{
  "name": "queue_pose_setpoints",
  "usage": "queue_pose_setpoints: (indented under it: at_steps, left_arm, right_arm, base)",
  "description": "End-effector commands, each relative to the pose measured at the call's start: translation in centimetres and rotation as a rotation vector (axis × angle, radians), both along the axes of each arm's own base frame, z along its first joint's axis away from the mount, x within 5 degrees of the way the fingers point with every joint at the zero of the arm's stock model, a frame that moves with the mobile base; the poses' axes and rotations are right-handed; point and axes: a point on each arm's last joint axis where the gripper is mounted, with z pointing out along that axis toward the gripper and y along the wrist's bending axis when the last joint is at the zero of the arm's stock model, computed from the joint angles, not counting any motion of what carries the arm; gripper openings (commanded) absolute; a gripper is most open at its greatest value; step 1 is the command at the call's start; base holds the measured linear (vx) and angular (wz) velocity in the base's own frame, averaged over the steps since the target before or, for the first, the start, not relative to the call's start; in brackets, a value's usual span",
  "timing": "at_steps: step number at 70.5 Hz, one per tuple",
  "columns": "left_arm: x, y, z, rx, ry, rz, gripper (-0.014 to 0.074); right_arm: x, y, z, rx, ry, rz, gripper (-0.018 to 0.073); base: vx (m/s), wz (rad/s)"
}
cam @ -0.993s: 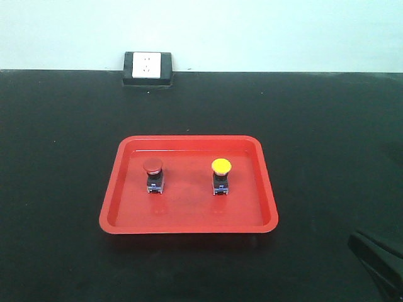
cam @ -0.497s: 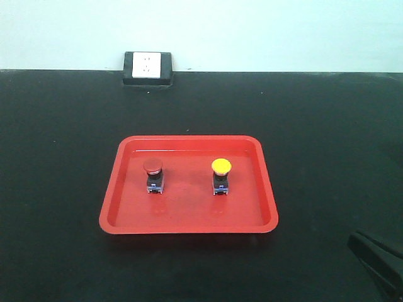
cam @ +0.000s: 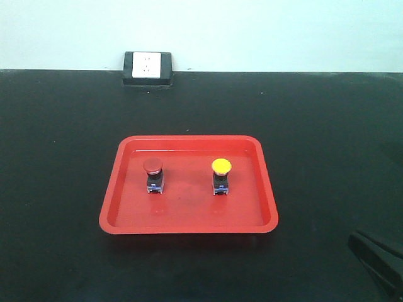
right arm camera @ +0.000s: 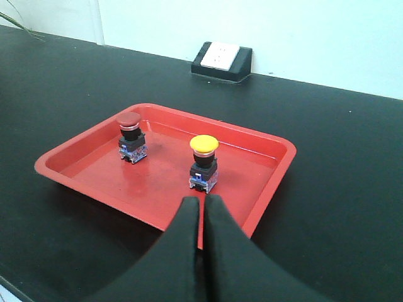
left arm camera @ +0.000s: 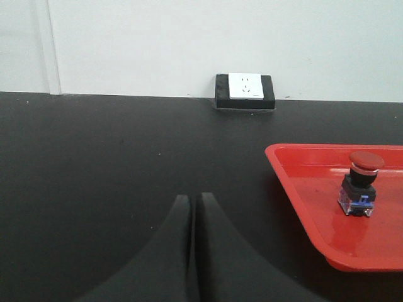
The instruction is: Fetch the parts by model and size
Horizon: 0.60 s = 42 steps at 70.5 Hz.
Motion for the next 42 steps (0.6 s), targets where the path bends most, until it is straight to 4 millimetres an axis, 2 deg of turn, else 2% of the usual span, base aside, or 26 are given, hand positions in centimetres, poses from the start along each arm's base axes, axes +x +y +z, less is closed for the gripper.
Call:
queue_pose_setpoints:
  at_steps: [1,42]
  left_arm:
    - [-0.05,0.01,0.85,-0.016,-0.088,0.002,-0.0006]
    - [-0.05,0.01,0.85,-0.016,-0.088,0.002,-0.0006]
  right_arm:
    - [-0.02,0.34,1.39,0.024,-0.077,0.036,-0.0002]
    - [0.45,0.28,1.63,0.077,-0.077,-0.004,-0.0002]
  base:
    - [0.0,0.0]
    - [0.0,0.0]
